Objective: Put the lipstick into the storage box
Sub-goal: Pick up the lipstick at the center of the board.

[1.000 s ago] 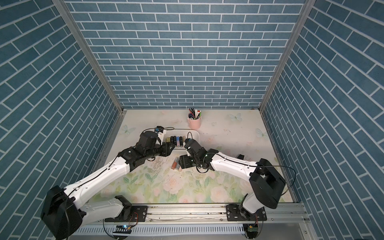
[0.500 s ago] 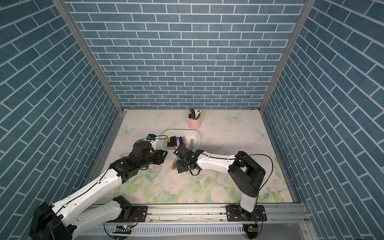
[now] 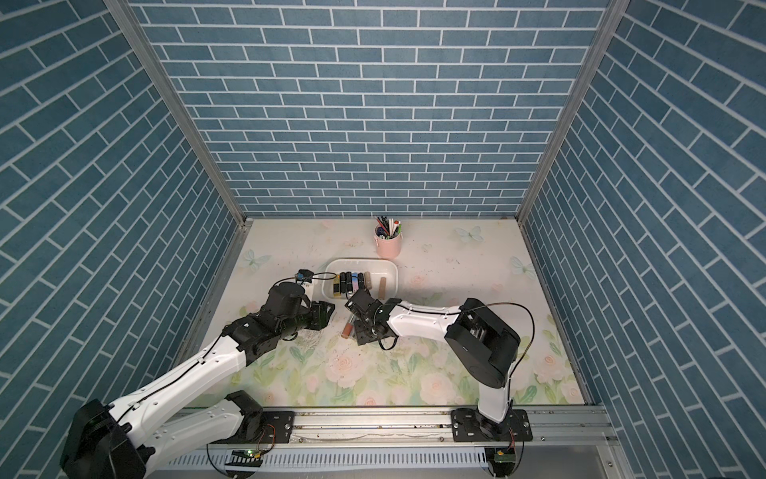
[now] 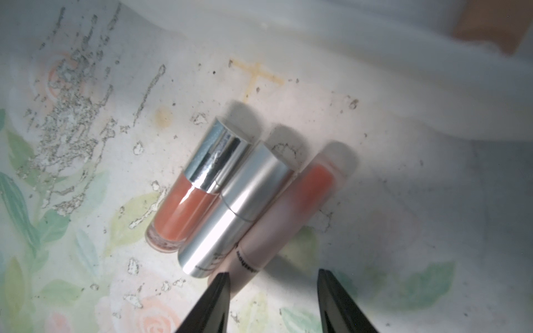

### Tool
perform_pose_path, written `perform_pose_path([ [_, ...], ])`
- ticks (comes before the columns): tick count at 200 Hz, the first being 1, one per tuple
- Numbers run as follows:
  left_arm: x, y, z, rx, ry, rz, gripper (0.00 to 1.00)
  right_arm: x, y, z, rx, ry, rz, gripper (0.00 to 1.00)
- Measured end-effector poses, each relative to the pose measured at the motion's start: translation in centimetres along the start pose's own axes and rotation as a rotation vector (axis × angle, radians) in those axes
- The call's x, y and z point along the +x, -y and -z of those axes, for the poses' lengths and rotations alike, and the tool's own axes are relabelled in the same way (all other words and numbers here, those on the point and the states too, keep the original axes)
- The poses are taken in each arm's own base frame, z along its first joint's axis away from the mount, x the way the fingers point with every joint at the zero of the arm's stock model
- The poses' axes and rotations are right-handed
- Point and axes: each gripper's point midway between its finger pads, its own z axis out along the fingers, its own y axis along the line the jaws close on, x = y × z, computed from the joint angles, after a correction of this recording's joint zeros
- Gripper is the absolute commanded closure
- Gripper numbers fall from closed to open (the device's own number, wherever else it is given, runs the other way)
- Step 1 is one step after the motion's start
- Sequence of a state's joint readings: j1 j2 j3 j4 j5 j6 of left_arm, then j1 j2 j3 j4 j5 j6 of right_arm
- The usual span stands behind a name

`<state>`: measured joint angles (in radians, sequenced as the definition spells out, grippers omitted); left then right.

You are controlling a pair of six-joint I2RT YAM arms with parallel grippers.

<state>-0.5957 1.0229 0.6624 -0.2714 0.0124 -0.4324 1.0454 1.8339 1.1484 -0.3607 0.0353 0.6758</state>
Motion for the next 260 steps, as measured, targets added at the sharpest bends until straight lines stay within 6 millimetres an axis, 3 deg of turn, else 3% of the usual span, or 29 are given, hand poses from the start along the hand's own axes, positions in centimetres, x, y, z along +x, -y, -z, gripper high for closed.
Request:
perform_pose_path([
  [140, 0.4, -0.1, -0.5, -0.002, -0.012, -0.006, 0.43, -0.5, 0.2, -0.4, 0.013, 0.001, -0.007, 0.52],
  [214, 0.3, 0.0, -0.7, 0.004, -0.012, -0.006, 0.43, 0.1, 2.4, 1.1, 0.113, -0.005, -0.006, 0.48],
  [260, 0.5, 0.1, -1.1, 0.006, -0.020, -0.006, 0.43, -0.7, 2.0, 2.7, 0.091, 0.028, -0.009, 0.44],
])
